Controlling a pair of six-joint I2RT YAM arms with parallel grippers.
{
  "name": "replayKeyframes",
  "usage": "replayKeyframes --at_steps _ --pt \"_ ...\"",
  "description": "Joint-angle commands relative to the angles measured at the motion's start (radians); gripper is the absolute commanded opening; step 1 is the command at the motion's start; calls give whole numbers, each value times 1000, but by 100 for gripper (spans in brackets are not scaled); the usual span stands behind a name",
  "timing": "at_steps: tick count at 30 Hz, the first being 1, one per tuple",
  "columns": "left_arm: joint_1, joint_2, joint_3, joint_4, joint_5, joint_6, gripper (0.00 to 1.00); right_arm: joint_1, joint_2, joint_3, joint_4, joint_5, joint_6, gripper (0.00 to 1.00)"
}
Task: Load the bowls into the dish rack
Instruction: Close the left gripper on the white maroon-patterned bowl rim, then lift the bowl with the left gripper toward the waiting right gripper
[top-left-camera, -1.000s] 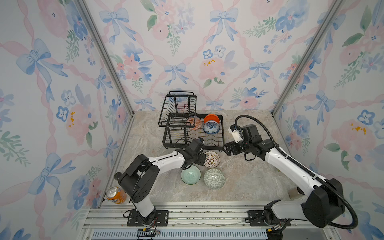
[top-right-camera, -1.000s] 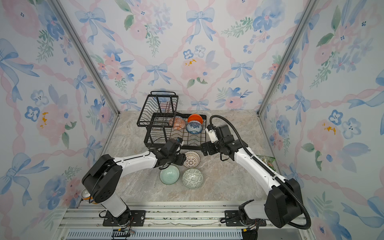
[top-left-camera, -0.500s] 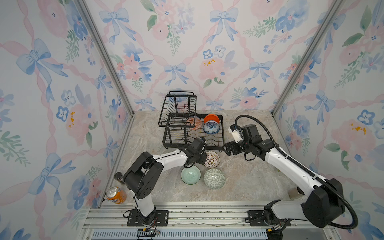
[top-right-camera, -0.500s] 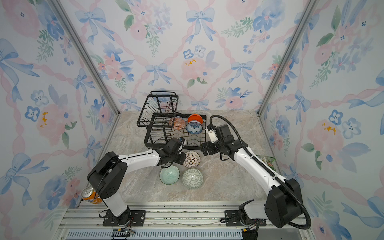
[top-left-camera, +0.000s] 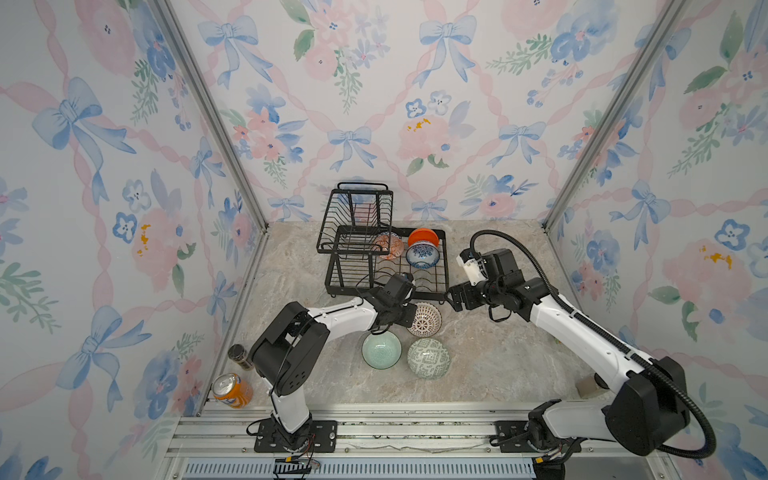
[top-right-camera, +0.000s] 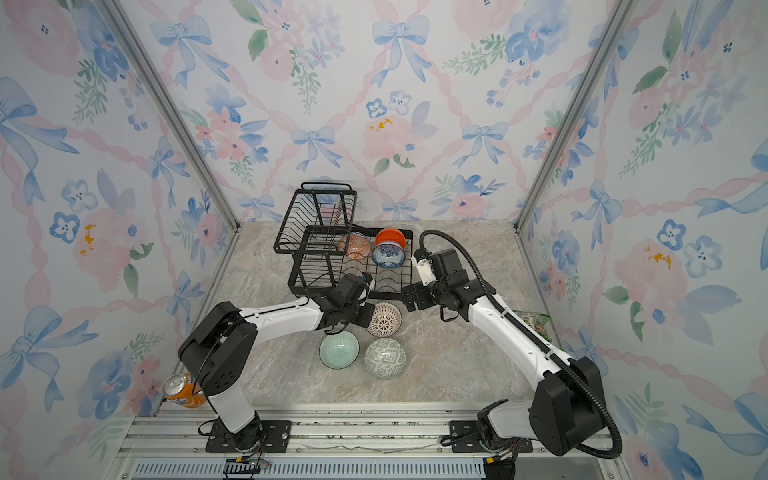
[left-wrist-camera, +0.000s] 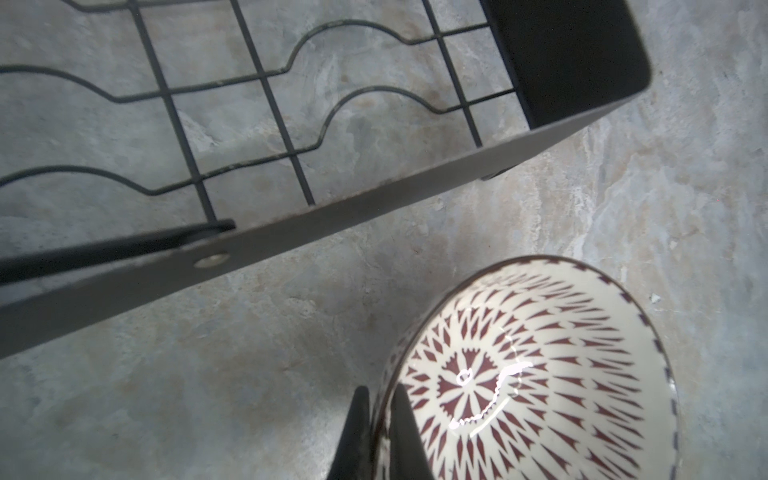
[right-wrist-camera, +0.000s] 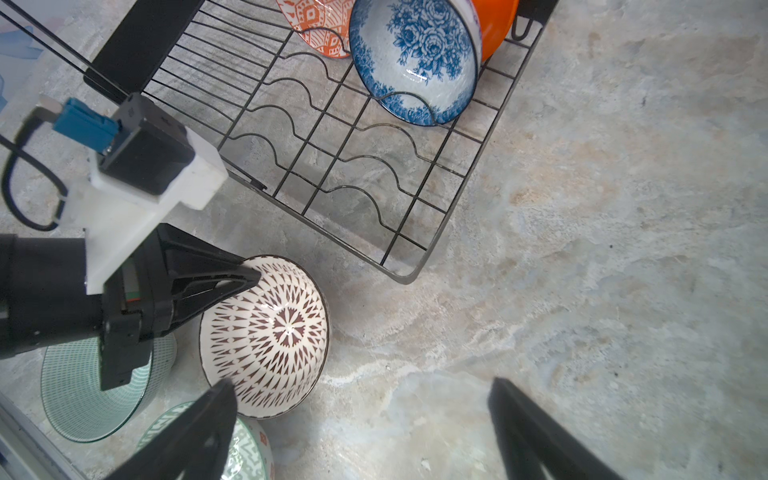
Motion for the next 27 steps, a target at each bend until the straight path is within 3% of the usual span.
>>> replayKeyframes --at_steps 1,10,27 --pt "-5 17 12 -10 0 8 0 -13 -21 -4 -2 -4 1 97" --pt "-5 -6 10 -10 -10 13 0 -12 -26 -4 -5 0 0 97" --pt "-23 -198 2 -32 -64 44 0 -5 -64 10 -26 0 2 97"
